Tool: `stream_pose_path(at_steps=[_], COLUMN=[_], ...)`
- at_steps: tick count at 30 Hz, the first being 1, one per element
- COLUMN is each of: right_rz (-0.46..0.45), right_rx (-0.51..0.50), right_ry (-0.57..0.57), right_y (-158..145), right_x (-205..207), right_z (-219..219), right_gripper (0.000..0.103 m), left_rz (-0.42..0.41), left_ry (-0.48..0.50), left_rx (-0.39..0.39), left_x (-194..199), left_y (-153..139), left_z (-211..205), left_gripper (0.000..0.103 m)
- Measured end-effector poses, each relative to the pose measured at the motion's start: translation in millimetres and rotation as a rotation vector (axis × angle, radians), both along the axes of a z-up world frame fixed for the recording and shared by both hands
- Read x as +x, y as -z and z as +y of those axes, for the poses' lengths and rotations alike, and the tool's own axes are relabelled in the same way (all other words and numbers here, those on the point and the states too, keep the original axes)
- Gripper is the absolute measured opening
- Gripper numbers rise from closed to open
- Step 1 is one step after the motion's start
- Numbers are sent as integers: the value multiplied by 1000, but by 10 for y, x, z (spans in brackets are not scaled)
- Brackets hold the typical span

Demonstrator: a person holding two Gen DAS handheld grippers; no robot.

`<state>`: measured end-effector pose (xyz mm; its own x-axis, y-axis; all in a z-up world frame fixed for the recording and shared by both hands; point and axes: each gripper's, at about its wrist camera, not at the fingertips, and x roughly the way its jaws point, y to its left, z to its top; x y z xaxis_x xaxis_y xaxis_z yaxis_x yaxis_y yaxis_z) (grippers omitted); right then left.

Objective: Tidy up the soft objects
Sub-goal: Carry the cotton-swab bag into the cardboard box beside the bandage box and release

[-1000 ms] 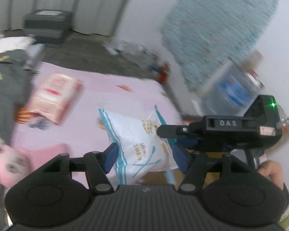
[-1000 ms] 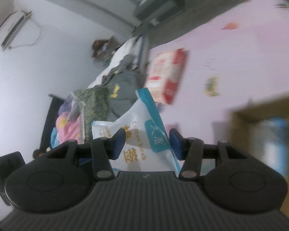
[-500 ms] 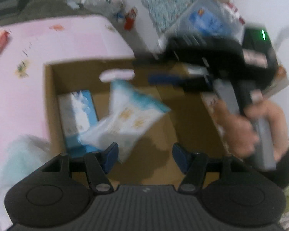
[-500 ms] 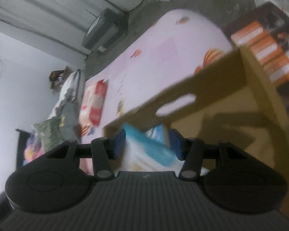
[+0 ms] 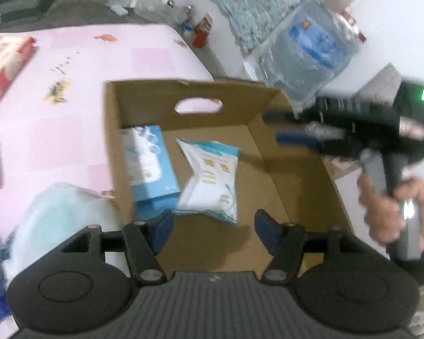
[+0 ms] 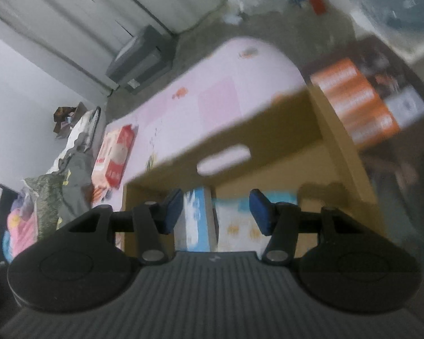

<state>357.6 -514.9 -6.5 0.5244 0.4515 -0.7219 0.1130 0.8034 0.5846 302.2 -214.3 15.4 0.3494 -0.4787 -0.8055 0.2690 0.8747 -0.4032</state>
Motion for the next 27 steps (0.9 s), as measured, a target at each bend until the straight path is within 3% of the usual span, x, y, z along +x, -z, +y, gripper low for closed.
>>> stream_pose_path(at_steps=[6, 10, 16, 18, 24, 27], right_rz=[182, 237, 177, 159, 118, 95], right_rx=[-36, -124, -132, -149, -217, -173], right_ry=[17, 9, -21, -38, -4, 1], right_y=[469, 826, 884, 877, 877, 705], right_x=[-151, -32, 200, 250, 429, 351], right_z=[126, 285, 330, 361, 359, 317], right_gripper=[56, 52, 24, 20, 20, 21], left_rz=[-89, -126, -135, -141, -122, -133], left_ry=[-63, -100, -140, -164, -205, -210], left_rx=[-11, -15, -24, -26, -16, -3], left_x=[-230, -353, -506, -536, -560, -601], left_y=[-238, -305, -303, -281, -173, -138], left_z=[416, 643, 991, 1103, 1298, 1368], left_gripper=[67, 67, 67, 67, 68, 68])
